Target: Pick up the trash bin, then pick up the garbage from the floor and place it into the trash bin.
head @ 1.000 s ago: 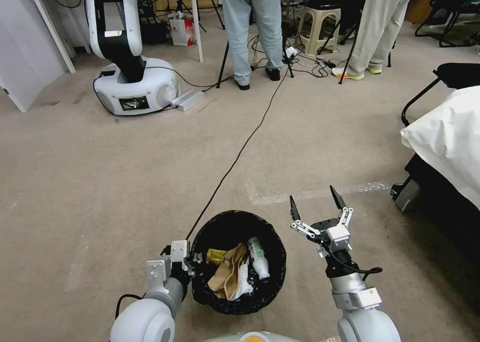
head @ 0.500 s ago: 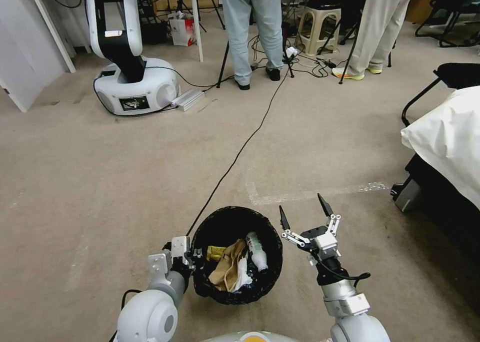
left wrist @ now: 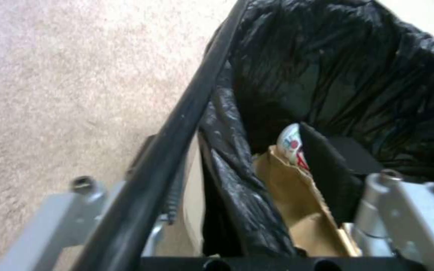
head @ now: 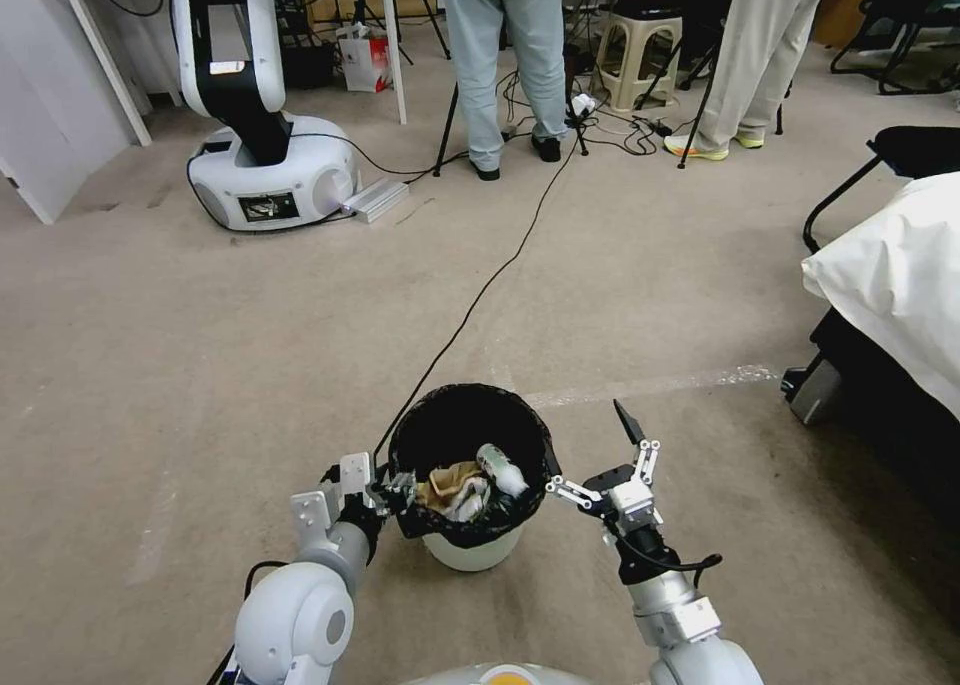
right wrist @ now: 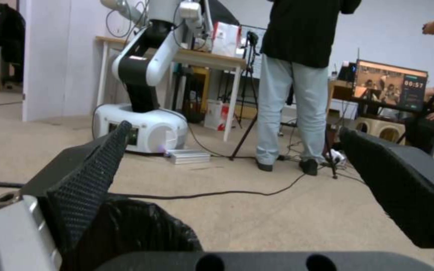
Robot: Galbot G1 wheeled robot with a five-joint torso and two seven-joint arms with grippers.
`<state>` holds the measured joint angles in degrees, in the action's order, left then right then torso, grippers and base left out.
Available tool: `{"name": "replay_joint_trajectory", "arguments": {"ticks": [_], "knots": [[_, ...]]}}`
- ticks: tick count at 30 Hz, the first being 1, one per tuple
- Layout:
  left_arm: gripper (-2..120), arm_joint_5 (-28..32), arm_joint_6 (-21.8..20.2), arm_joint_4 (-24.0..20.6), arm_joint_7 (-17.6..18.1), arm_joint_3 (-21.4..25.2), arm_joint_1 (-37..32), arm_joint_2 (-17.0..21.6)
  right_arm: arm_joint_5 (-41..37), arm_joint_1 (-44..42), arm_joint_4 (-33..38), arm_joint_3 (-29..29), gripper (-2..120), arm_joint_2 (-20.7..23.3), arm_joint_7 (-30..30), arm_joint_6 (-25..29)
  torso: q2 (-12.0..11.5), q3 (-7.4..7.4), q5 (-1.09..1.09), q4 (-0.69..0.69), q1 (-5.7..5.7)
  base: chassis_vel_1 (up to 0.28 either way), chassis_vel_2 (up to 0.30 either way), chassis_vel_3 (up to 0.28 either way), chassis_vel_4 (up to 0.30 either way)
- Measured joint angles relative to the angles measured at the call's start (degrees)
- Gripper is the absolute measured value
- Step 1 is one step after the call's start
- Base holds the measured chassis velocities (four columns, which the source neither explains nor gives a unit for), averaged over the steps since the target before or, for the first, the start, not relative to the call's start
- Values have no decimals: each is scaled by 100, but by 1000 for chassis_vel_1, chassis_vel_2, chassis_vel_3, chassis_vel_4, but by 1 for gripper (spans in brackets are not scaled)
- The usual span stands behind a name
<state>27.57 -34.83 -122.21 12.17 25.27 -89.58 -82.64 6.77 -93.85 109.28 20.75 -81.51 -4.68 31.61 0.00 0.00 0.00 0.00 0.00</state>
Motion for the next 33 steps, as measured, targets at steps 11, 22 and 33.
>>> {"name": "replay_joint_trajectory", "arguments": {"ticks": [11,22,33], "knots": [[98,-63,398,-230,-112,-8,-136,-14,64,-50,-15,-13,100,-14,-59,41,0,0,0,-1,0,0,0,0,0],[100,-2241,3234,-100,-986,4,-1011,-88,226,6,235,-169,100,-254,1045,-218,0,0,1,0,0,0,0,0,0],[100,-3204,5044,434,-1009,0,-1407,-275,297,-42,267,-180,100,-289,1225,-347,0,0,0,0,0,0,0,0,0]]}}
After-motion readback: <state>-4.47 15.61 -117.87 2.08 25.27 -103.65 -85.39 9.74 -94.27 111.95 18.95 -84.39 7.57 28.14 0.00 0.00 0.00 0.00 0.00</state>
